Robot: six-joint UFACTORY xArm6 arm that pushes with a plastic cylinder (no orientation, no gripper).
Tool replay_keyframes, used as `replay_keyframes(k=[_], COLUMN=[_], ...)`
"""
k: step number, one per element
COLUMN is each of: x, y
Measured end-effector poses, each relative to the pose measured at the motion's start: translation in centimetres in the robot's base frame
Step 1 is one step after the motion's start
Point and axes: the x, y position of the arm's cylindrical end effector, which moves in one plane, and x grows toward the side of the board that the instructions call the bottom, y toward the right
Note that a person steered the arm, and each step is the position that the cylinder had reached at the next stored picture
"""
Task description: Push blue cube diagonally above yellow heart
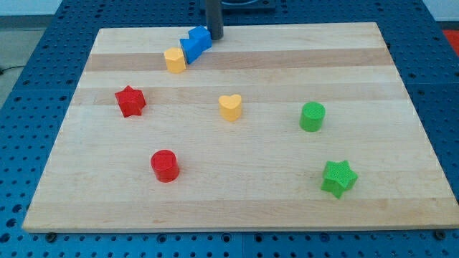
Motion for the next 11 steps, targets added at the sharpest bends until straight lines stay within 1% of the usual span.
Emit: replay_keyframes(k=[1, 2, 3, 4, 5, 6, 7, 10, 11], x=[1.8, 0.9, 0.6, -2.1, -3.0, -1.3, -0.7, 0.9, 2.9], y=[-0.9, -8.0, -4.8, -5.2, -7.8, -12.8, -15.8, -15.1, -11.3])
